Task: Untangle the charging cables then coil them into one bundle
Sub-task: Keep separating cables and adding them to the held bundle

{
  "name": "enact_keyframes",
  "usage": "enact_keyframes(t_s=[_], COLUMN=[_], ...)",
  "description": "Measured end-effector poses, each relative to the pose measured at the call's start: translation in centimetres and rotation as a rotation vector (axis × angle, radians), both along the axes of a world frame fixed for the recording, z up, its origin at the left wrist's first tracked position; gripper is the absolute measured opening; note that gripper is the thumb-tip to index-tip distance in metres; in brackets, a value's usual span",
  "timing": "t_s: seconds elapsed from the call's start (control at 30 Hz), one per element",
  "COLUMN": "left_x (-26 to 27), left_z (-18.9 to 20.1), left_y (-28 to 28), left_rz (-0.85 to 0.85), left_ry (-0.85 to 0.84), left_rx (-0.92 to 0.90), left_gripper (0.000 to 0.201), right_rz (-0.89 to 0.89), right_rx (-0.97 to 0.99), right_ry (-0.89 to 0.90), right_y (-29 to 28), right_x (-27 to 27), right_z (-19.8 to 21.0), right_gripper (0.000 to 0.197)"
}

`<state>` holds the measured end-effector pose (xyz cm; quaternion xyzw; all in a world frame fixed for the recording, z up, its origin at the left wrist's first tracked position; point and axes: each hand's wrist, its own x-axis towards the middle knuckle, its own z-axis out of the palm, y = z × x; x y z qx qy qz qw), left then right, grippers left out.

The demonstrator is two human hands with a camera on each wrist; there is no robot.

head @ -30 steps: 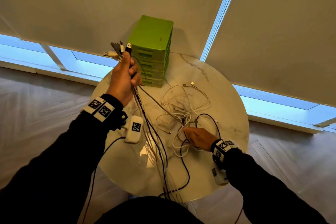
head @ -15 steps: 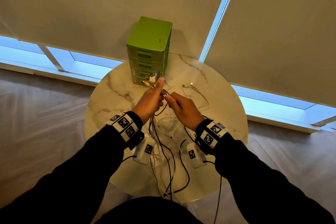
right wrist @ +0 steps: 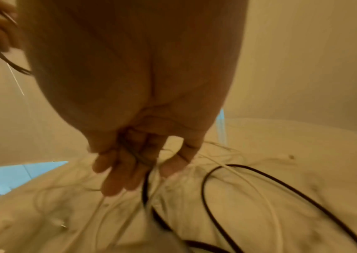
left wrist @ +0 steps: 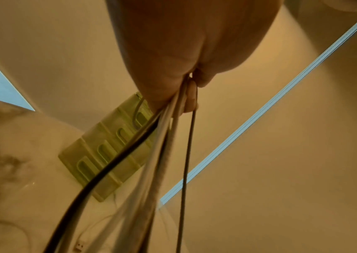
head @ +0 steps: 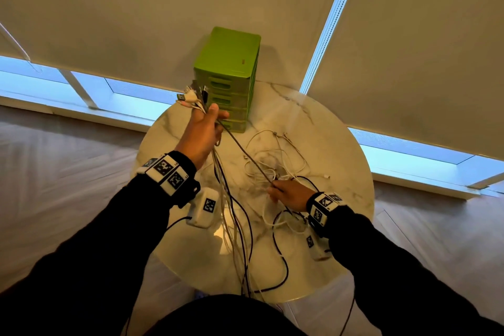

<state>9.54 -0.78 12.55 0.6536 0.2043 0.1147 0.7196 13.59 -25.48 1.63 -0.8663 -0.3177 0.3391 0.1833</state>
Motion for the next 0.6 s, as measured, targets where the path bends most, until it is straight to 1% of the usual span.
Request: enact_keyframes(t_s=[0.1,0.13,0.17,0.2,0.27,0.3,0.37,0.43,0.47,0.53,0.6], left_x=[-0.5,-0.7,-0.7,-0.8,-0.8,-0.9,-1.3,-1.7,-1.9,-2.2,-2.3], left_z=[0.0,0.0,0.1,0.4,1.2,1.4,1.3,0.7,0.3,-0.2,-0.3], left_y=[1.2,1.6,1.9,2.3,3.0,3.3,3.2,2.3,1.8,0.5,-1.0], left_rz=[-0.047,-0.034,-0.010,0.011,0.039,0.040,0.027,-0.003,-0.028,-0.094,-0.148], left_ry=[-0.064,-0.088,-0.115,-0.136,-0.157,-0.163,-0.169,-0.162,-0.161,-0.165,-0.161], left_rx=[0.067,0.082,0.075,0.056,0.035,0.051,0.118,0.145,0.135,0.103,0.041], left_gripper=[0.026,0.029,0.030,0.031,0.028,0.027,0.028,0.024,0.021,0.018,0.016], right_rz=[-0.067,-0.066,-0.061,-0.074,-0.123,-0.142,-0.178,-0.147,-0.097,-0.021,-0.003], right_rx=[0.068,0.048,0.002,-0.077,-0.233,-0.254,-0.171,-0.036,-0.010,-0.056,-0.164], right_ry=[-0.011,-0.031,-0.063,-0.100,-0.189,-0.211,-0.238,-0.318,-0.369,-0.392,-0.327], right_y=[-1.0,-1.3,-1.8,-2.4,-3.6,-3.7,-3.1,-2.0,-1.4,-0.9,-1.0], right_x=[0.5,0.9,1.4,1.8,2.4,2.4,3.1,3.5,3.7,3.4,2.5], right_z=[-0.2,-0.1,-0.2,-0.3,-0.3,0.1,0.8,1.9,2.6,4.0,5.0], right_gripper=[0.019,0.020,0.025,0.030,0.033,0.034,0.040,0.043,0.041,0.029,0.026])
